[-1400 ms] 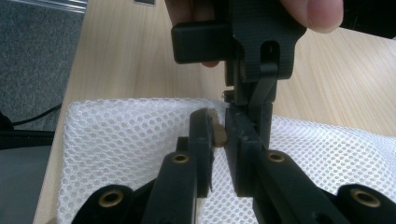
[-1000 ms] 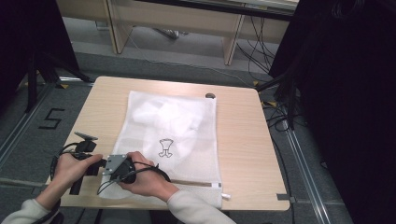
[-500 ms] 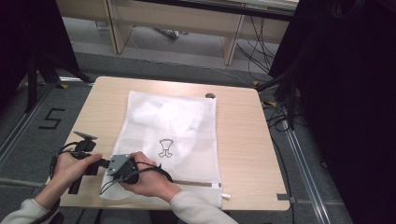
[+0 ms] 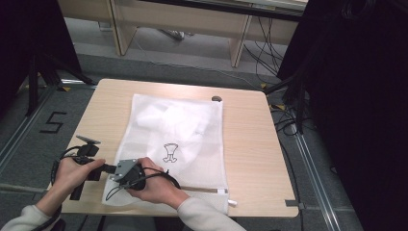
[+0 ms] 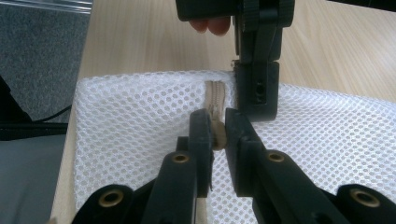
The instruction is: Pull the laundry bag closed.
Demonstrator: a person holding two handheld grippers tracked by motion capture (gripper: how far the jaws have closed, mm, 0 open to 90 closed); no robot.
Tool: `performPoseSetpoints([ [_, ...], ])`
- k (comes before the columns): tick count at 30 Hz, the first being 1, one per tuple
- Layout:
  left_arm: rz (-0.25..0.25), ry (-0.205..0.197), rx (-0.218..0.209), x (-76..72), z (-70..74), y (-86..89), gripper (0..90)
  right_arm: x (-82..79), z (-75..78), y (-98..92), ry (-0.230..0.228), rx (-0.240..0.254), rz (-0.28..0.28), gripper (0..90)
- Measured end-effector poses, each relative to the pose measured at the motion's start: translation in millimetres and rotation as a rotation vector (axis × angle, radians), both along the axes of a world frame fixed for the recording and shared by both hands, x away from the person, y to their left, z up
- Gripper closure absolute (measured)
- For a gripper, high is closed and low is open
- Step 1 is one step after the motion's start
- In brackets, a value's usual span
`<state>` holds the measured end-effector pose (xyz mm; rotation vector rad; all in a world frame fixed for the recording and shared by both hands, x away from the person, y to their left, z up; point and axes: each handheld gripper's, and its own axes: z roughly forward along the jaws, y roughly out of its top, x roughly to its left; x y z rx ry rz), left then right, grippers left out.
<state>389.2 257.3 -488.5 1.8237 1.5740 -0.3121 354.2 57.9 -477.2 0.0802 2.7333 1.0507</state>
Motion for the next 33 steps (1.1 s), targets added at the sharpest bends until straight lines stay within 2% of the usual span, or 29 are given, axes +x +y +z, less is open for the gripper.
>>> performPoseSetpoints([
  [1,0.0,0.0,0.0,0.0,0.0,0.0,85.5,0.0,0.0,0.0,0.0,0.0,0.0,82.4],
  [2,-0.033,-0.03,0.023,1.2,-0.7,1.9,85.4,1.6,0.1,-0.6,-0.003,0.003,0.007,82.4],
  [5,-0.03,-0.033,0.026,1.0,-0.5,2.0,85.5,2.1,-0.4,-2.0,0.0,0.001,0.003,82.5],
  [7,-0.043,-0.033,0.034,1.2,-0.7,2.7,85.5,1.2,-2.4,-4.6,0.02,0.009,-0.018,82.5],
  [11,-0.029,-0.032,0.025,0.9,-0.4,1.7,85.5,2.7,-1.8,-5.5,0.001,0.011,0.0,82.4],
  [13,-0.025,-0.031,0.026,0.9,-0.2,1.7,85.5,0.2,-1.7,-6.1,0.02,0.011,-0.02,82.5],
  [14,-0.023,-0.029,0.025,0.8,-0.2,1.8,85.5,2.4,-0.6,-6.6,-0.004,-0.003,0.003,82.4],
  [18,-0.03,-0.028,0.031,1.0,-0.3,2.2,85.5,1.1,-1.9,-10.9,0.015,0.0,-0.019,82.5],
  [19,-0.037,-0.03,0.034,1.1,-0.2,2.2,85.5,2.9,-1.5,-11.4,0.001,-0.001,-0.004,82.4],
  [23,-0.036,-0.031,0.042,0.8,0.4,1.7,85.5,3.5,-1.4,-12.6,0.009,0.001,-0.007,82.5],
  [24,-0.034,-0.031,0.044,0.6,0.7,1.3,85.5,3.7,-1.9,-12.8,0.01,0.0,-0.007,82.4],
  [25,-0.01,-0.011,0.035,-0.5,1.6,-0.3,85.5,3.7,-2.1,-13.0,0.011,0.002,-0.006,82.4],
  [26,-0.034,-0.03,0.038,0.9,0.5,1.6,85.5,3.6,-2.0,-13.2,0.012,0.001,-0.006,82.5],
  [28,-0.031,-0.028,0.037,0.9,0.7,1.6,85.5,2.0,-1.9,-13.9,0.027,0.005,-0.023,82.4],
  [29,-0.031,-0.029,0.038,0.7,0.9,1.5,85.5,3.7,-1.3,-14.0,0.011,0.002,-0.007,82.4],
  [33,-0.027,-0.029,0.036,0.5,1.2,1.5,85.5,2.9,-1.7,-15.3,0.019,0.002,-0.017,82.4],
])
